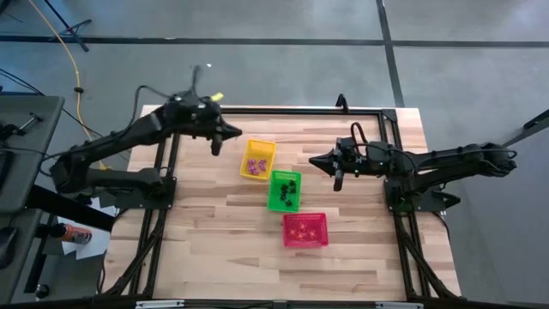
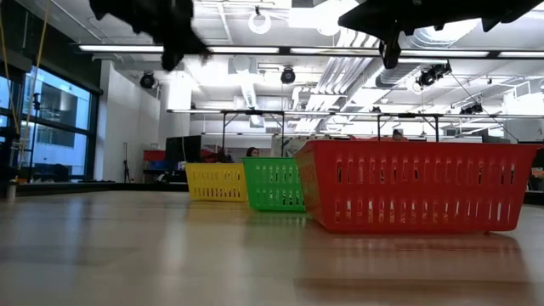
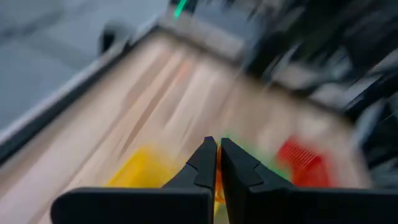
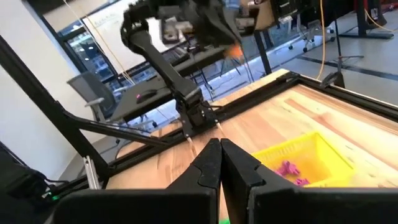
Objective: Sort Halloween decoration
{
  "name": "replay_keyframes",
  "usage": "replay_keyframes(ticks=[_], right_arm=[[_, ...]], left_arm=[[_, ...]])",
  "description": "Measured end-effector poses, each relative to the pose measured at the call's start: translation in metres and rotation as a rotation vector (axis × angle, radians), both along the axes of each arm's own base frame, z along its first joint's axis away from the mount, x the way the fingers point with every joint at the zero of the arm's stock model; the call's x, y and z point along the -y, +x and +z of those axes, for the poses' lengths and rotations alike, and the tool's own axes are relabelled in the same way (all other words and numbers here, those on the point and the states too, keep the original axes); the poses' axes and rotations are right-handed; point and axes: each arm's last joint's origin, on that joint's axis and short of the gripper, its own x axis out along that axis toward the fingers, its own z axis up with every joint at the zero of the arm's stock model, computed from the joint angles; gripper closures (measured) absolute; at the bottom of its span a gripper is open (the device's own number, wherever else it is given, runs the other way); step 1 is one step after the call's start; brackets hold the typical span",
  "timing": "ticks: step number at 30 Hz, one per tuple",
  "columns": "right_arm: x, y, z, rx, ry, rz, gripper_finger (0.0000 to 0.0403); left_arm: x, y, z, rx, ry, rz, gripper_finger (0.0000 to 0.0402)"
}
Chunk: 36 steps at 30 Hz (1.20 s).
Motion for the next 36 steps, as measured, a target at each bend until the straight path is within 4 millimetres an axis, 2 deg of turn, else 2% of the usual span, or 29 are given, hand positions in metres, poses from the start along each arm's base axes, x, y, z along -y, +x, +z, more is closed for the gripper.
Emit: replay_keyframes(ticks=[5, 8, 12, 19, 36], right_arm=[[0.000, 0.002, 0.005, 0.062, -0.037, 0.019, 0.0401], [-0.001, 0.002, 0.011, 0.114, -0.072, 0.019, 0.0401], [-0.001, 0.001, 0.018, 0.184, -0.104, 0.015, 0.0401], [-0.001, 0.001, 0.020, 0.202, -0.131, 0.014, 0.0401], [-0.001, 0.001, 0.020, 0.199, -0.143, 0.013, 0.0401]], left_arm=[[0.019, -0.009, 0.023, 0.365, 0.039, -0.081, 0.0401], [0.033, -0.012, 0.022, 0.499, 0.038, -0.136, 0.0401], [0.050, -0.012, 0.009, 0.604, -0.011, -0.212, 0.0401], [0.072, -0.007, -0.012, 0.651, -0.080, -0.228, 0.0401], [0.075, -0.007, -0.011, 0.667, -0.043, -0.205, 0.0401]])
